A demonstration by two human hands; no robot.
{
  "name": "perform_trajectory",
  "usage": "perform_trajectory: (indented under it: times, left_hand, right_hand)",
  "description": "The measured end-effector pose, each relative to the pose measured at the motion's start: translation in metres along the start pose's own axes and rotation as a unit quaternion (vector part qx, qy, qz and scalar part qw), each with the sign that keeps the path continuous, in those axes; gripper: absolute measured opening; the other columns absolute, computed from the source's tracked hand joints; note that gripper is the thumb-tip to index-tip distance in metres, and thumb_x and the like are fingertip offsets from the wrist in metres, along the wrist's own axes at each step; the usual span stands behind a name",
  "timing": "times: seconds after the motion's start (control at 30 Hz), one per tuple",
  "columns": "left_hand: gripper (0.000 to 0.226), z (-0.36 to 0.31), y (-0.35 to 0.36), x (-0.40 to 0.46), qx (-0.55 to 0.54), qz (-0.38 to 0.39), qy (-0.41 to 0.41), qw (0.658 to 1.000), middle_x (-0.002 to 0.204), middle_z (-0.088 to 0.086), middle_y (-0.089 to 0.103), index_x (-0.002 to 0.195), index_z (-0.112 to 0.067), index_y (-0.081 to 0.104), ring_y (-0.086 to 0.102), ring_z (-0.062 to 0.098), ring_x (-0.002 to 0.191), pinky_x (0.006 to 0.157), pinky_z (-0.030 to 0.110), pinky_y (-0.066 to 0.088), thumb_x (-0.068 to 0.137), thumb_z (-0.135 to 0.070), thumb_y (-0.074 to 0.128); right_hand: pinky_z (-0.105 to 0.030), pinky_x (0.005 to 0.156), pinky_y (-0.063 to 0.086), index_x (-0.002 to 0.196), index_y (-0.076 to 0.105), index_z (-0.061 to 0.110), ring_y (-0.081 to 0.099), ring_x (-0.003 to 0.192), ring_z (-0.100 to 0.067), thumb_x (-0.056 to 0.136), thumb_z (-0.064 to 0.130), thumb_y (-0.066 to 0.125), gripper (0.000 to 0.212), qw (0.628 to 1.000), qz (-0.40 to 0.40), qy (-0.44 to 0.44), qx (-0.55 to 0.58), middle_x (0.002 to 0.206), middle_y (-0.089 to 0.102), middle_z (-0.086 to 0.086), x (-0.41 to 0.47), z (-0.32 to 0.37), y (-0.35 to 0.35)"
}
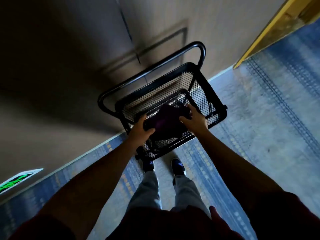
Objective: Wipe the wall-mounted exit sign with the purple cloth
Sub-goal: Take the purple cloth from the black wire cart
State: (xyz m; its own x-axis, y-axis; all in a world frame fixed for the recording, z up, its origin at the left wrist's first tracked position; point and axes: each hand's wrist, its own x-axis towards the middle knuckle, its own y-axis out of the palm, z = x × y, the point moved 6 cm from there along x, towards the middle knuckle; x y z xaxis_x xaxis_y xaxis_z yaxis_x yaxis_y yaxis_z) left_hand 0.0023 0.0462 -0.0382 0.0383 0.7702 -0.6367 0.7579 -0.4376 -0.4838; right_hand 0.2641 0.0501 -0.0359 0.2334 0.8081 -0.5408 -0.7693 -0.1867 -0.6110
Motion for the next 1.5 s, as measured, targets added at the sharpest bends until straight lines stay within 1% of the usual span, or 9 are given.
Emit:
perform_trajectory:
  times: [0.17, 0.37, 0.6, 0.73, 1.0, 1.1, 1.23, 1.37, 1.5]
  left_hand:
    - [0.083, 0.0, -0.006, 0.015, -0.059, 0.019, -0.012, 0.998, 0.162, 0.015, 0.038, 0.159, -0.029, 0.03, 0.044, 0.031, 0.145, 0.117, 0.048, 0.042, 0.09, -0.03, 0.077]
    - [0.095, -0.002, 0.006, 0.026, 0.065, 0.071, 0.013, 0.995, 0.166, 0.01, 0.033, 0.16, -0.022, 0.026, 0.034, 0.03, 0.152, 0.12, 0.04, 0.032, 0.084, -0.033, 0.082]
    - [0.068, -0.009, -0.014, 0.035, 0.048, 0.08, 0.035, 0.995, 0.15, 0.014, 0.056, 0.147, -0.012, 0.051, 0.051, 0.028, 0.14, 0.12, 0.046, 0.039, 0.087, -0.022, 0.08]
    - [0.065, -0.009, -0.016, 0.028, 0.029, 0.084, 0.052, 0.995, 0.149, 0.012, 0.056, 0.145, -0.02, 0.053, 0.055, 0.03, 0.135, 0.115, 0.044, 0.044, 0.085, -0.019, 0.08]
    - [0.098, -0.003, 0.005, 0.025, -0.077, 0.017, -0.004, 0.997, 0.158, 0.015, 0.044, 0.158, -0.017, 0.033, 0.046, 0.029, 0.144, 0.12, 0.045, 0.039, 0.077, -0.01, 0.087]
    - [0.089, -0.007, 0.01, 0.019, -0.076, 0.012, -0.01, 0.997, 0.154, 0.014, 0.048, 0.155, -0.016, 0.04, 0.051, 0.028, 0.139, 0.112, 0.031, 0.043, 0.078, -0.009, 0.086]
    - [0.078, -0.024, -0.002, 0.007, -0.114, 0.005, 0.026, 0.993, 0.141, 0.016, 0.061, 0.149, -0.01, 0.047, 0.062, 0.021, 0.12, 0.085, 0.007, 0.049, 0.08, 0.002, 0.081]
    - [0.078, -0.057, -0.026, -0.014, -0.14, 0.02, 0.09, 0.986, 0.139, 0.01, 0.062, 0.149, -0.018, 0.047, 0.065, 0.016, 0.124, 0.103, 0.025, 0.052, 0.081, 0.001, 0.08]
    - [0.068, -0.09, -0.049, -0.042, -0.161, 0.013, 0.144, 0.976, 0.126, -0.012, 0.068, 0.138, -0.038, 0.057, 0.07, 0.0, 0.109, 0.085, 0.015, 0.057, 0.083, -0.004, 0.079]
  right_hand:
    - [-0.049, 0.099, 0.053, 0.154, 0.036, 0.042, 0.062, 0.121, -0.033, 0.083, 0.048, 0.072, 0.079, 1.0, -0.006, 0.014, -0.008, 0.134, 0.065, -0.008, -0.005, 0.01, 0.016]
    - [-0.049, 0.096, 0.054, 0.154, 0.037, 0.035, 0.058, 0.124, -0.037, 0.08, 0.033, 0.084, 0.088, 0.999, -0.009, 0.04, 0.01, 0.146, 0.046, -0.013, -0.005, 0.016, 0.04]
    - [-0.047, 0.101, 0.053, 0.15, 0.046, 0.033, 0.062, 0.123, -0.03, 0.079, 0.025, 0.085, 0.081, 0.995, -0.053, 0.041, 0.08, 0.14, 0.062, -0.006, -0.006, 0.012, 0.032]
    - [-0.05, 0.103, 0.053, 0.15, 0.046, 0.032, 0.063, 0.124, -0.03, 0.081, 0.024, 0.083, 0.079, 0.991, -0.057, 0.034, 0.113, 0.144, 0.061, -0.002, -0.011, 0.012, 0.031]
    - [-0.026, 0.084, 0.046, 0.141, 0.057, 0.029, 0.071, 0.106, -0.025, 0.086, 0.024, 0.079, 0.06, 0.986, -0.104, 0.012, 0.128, 0.122, 0.074, -0.004, -0.032, 0.014, 0.035]
    - [-0.025, 0.086, 0.044, 0.142, 0.056, 0.031, 0.069, 0.11, -0.024, 0.086, 0.022, 0.078, 0.06, 0.985, -0.092, 0.005, 0.143, 0.124, 0.073, -0.004, -0.034, 0.012, 0.031]
    - [-0.038, 0.099, 0.053, 0.142, 0.057, 0.03, 0.067, 0.114, -0.024, 0.085, 0.022, 0.079, 0.061, 0.982, -0.083, -0.005, 0.171, 0.127, 0.071, -0.001, -0.036, 0.012, 0.019]
    - [-0.037, 0.09, 0.057, 0.139, 0.058, 0.031, 0.07, 0.101, -0.023, 0.083, 0.025, 0.082, 0.06, 0.975, -0.087, -0.03, 0.201, 0.112, 0.074, -0.002, -0.04, 0.015, 0.004]
    - [-0.041, 0.092, 0.059, 0.14, 0.058, 0.03, 0.073, 0.098, -0.021, 0.084, 0.033, 0.082, 0.061, 0.967, -0.082, -0.052, 0.237, 0.11, 0.076, -0.002, -0.05, 0.021, -0.008]
